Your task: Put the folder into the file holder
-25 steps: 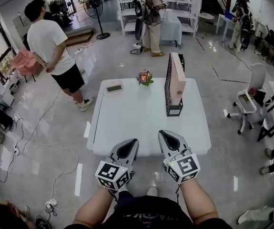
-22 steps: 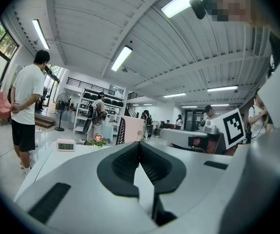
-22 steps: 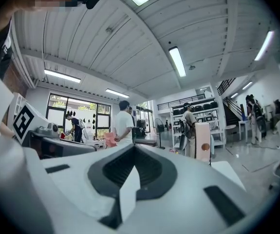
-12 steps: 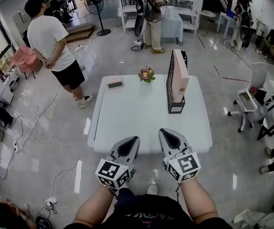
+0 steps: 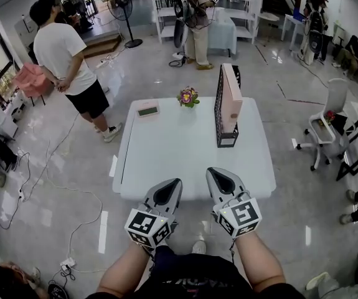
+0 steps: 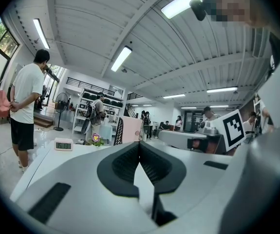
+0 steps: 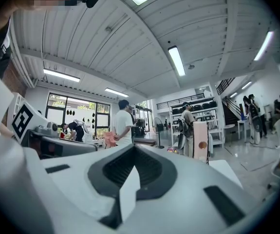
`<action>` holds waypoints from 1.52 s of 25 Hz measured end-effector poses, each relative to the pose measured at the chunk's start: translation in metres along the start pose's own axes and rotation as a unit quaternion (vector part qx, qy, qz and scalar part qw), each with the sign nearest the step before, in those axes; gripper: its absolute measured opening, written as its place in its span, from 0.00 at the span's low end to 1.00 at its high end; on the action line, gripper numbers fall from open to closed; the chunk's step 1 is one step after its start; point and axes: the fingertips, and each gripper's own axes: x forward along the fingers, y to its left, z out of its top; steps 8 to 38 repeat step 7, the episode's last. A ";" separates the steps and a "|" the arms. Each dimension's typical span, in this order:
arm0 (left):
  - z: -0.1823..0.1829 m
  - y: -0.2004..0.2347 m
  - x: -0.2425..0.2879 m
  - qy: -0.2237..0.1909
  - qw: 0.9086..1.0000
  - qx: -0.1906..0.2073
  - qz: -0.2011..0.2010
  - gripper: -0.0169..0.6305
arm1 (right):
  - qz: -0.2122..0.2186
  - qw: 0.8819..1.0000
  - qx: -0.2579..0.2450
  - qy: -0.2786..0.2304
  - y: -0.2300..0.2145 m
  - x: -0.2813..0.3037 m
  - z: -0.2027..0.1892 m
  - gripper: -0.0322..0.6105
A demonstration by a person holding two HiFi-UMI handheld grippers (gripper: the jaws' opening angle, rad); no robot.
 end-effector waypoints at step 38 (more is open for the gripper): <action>0.001 -0.007 -0.006 -0.001 1.000 0.001 -0.002 0.03 | -0.002 1.000 0.001 -0.003 0.005 -0.008 0.003 0.05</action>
